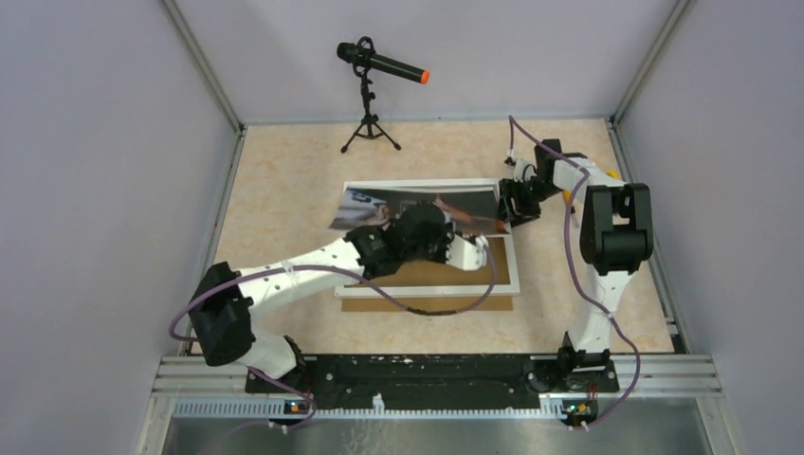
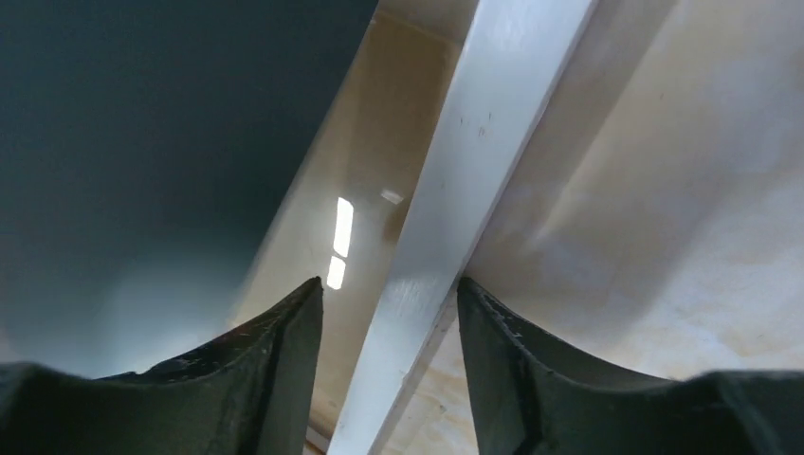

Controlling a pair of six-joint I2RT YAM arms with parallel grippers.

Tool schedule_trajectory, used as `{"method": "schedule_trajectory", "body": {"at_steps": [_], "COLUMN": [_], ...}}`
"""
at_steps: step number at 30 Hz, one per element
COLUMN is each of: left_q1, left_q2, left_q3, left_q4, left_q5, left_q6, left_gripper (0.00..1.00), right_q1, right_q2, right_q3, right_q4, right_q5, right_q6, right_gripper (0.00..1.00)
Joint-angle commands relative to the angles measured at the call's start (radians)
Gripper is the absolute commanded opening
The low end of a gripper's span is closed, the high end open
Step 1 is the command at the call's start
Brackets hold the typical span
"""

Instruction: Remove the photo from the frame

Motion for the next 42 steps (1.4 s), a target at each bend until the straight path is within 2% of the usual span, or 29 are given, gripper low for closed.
{"method": "schedule_trajectory", "body": {"at_steps": [1, 6, 12, 18, 21, 23, 24, 25, 26, 28, 29, 32, 37, 42], "left_q1": [-0.081, -0.085, -0.085, -0.086, -0.087, -0.087, -0.085, -0.079, -0.069, -0.042, -0.025, 0.047, 0.218, 0.362], "left_q2": [0.027, 0.160, 0.168, 0.134, 0.130, 0.134, 0.132, 0.128, 0.120, 0.087, 0.067, 0.006, -0.059, -0.155], "left_q3": [-0.086, -0.090, -0.149, -0.190, -0.190, -0.188, -0.177, -0.151, -0.122, -0.069, -0.045, 0.019, 0.161, 0.173], "left_q4": [0.075, 0.102, 0.165, 0.146, 0.146, 0.135, 0.107, 0.068, 0.017, -0.056, -0.084, -0.133, -0.262, -0.334], "left_q5": [-0.065, -0.090, 0.005, 0.134, 0.165, 0.169, 0.166, 0.173, 0.204, 0.261, 0.287, 0.332, 0.410, 0.420], "left_q6": [-0.184, -0.309, -0.271, -0.238, -0.240, -0.225, -0.234, -0.252, -0.267, -0.304, -0.316, -0.369, -0.438, -0.489], "left_gripper": [0.00, 0.00, 0.00, 0.00, 0.18, 0.38, 0.53, 0.63, 0.69, 0.92, 0.98, 0.99, 0.99, 0.99], "right_q1": [-0.047, -0.156, -0.175, -0.175, -0.174, -0.173, -0.173, -0.172, -0.171, -0.169, -0.167, -0.164, -0.153, -0.154], "right_q2": [-0.037, -0.051, -0.075, -0.095, -0.111, -0.117, -0.121, -0.127, -0.134, -0.153, -0.162, -0.198, -0.260, -0.399], "right_q3": [-0.052, -0.065, -0.084, -0.079, -0.073, -0.061, -0.055, -0.050, -0.048, -0.037, -0.027, 0.025, 0.149, 0.191], "right_q4": [-0.048, -0.071, -0.112, -0.151, -0.157, -0.170, -0.175, -0.178, -0.180, -0.187, -0.190, -0.195, -0.233, -0.198], "right_q5": [-0.036, -0.056, -0.058, -0.140, -0.172, -0.188, -0.196, -0.205, -0.216, -0.241, -0.253, -0.298, -0.289, -0.210], "right_q6": [0.043, 0.037, -0.013, -0.048, -0.058, -0.064, -0.068, -0.073, -0.077, -0.084, -0.085, -0.083, -0.113, -0.202], "right_gripper": [0.56, 0.59, 0.59, 0.61, 0.65, 0.68, 0.70, 0.71, 0.72, 0.74, 0.75, 0.76, 0.81, 0.85]}}
